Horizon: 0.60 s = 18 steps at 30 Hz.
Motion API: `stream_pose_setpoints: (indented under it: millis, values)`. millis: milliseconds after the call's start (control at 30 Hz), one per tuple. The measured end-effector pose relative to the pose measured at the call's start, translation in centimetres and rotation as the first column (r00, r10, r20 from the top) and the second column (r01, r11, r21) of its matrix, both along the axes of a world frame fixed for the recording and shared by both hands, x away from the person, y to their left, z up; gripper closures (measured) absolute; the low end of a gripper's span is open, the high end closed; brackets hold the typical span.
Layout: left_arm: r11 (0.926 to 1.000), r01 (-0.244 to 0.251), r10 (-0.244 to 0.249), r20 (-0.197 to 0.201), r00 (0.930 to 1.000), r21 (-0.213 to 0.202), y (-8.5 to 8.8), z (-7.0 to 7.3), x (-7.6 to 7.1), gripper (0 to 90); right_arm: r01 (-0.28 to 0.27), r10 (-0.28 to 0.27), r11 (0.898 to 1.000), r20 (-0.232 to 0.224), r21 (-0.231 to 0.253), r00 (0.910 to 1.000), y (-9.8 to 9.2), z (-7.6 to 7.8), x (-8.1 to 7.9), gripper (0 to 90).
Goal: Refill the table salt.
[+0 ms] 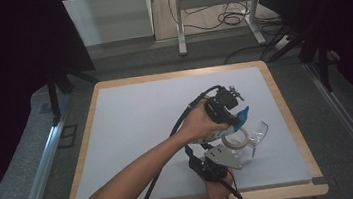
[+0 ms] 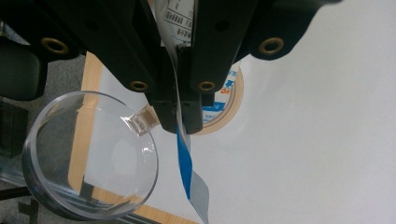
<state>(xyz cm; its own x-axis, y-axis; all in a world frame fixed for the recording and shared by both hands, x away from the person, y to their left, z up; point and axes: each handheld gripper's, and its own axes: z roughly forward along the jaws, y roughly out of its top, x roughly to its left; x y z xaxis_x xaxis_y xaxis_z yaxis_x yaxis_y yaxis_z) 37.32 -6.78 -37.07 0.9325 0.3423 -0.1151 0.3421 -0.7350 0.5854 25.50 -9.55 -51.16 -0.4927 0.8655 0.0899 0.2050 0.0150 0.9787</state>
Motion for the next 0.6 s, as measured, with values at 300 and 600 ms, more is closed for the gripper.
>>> stream_pose_setpoints:
  millis: [300, 600]
  values:
    - [1.0, -0.005, 0.005, -0.015, 0.9999, 0.0, -0.04, -0.21, 0.06, 90.0, 0.005, -0.004, 1.0, 0.026, -0.023, 0.9997, -0.24, -0.39, 0.32, 53.2]
    - [0.9999, -0.012, 0.012, 0.0, 0.9999, 0.008, 0.17, 0.16, 0.09, 90.0, 0.003, -0.003, 1.0, -0.002, -0.011, 1.0, -0.48, -0.63, 0.68, 53.2]
